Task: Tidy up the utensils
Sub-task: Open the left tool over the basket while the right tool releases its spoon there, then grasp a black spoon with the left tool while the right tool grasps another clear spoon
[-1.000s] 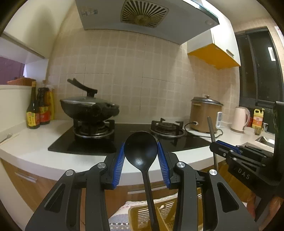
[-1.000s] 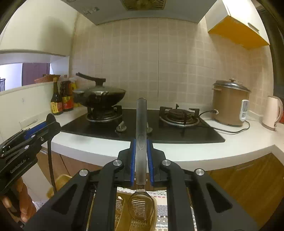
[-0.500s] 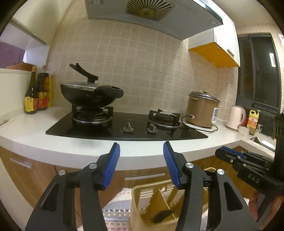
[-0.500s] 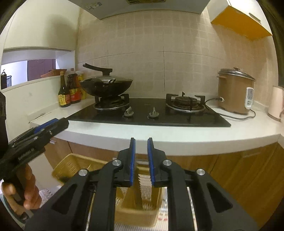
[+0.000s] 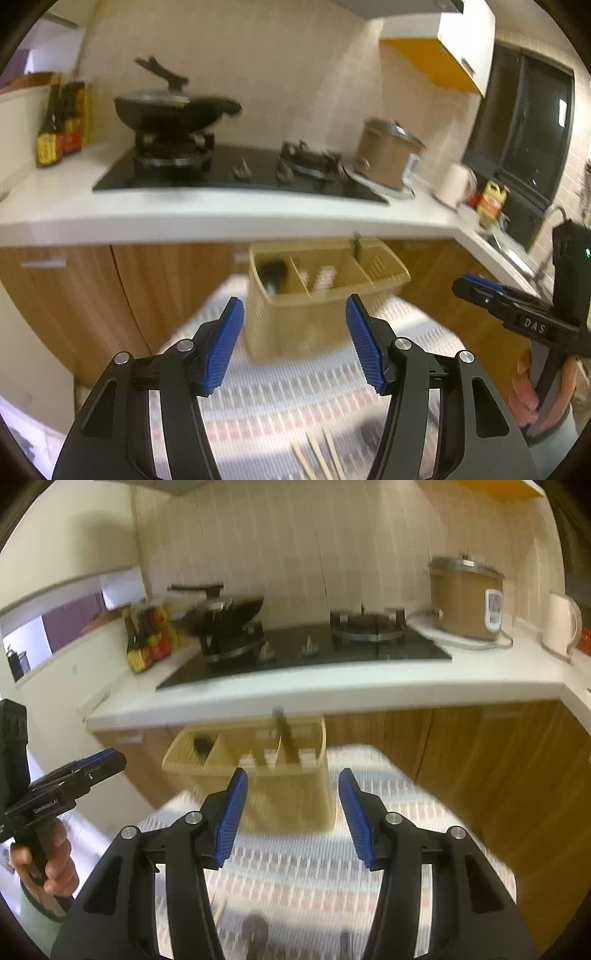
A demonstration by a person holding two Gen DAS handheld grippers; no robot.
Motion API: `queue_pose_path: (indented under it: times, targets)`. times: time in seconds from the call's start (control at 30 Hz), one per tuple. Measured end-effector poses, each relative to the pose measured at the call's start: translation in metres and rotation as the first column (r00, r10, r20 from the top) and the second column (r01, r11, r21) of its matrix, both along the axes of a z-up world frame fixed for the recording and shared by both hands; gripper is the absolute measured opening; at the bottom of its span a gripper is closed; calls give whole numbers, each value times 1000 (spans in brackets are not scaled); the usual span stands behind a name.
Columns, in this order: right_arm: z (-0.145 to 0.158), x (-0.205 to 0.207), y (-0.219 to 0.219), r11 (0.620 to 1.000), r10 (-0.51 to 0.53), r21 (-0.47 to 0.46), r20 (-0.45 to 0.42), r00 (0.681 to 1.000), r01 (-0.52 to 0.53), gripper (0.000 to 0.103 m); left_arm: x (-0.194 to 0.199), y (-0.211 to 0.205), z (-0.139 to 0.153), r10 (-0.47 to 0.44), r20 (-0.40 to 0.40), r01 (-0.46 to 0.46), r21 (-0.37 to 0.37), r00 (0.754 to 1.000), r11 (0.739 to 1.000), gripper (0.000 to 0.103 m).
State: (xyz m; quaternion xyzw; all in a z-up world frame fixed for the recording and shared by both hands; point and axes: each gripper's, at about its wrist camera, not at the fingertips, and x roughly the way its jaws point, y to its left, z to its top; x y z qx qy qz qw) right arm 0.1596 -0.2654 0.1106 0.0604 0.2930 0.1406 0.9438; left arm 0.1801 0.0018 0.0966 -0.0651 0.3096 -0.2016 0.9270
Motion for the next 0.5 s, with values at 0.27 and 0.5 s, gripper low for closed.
queue_pose_path:
  times: [0.27,0.5]
  targets:
    - [-65,-22,11,996,62,-39,-301,951,-77,48,-43,-2,-53,-107,-237,115,20,966,993,56]
    - [-135,-40,32,985,81,-99,-445,892,-139,48,-107,-6,-135,-172,-472,219,47,865,975,53]
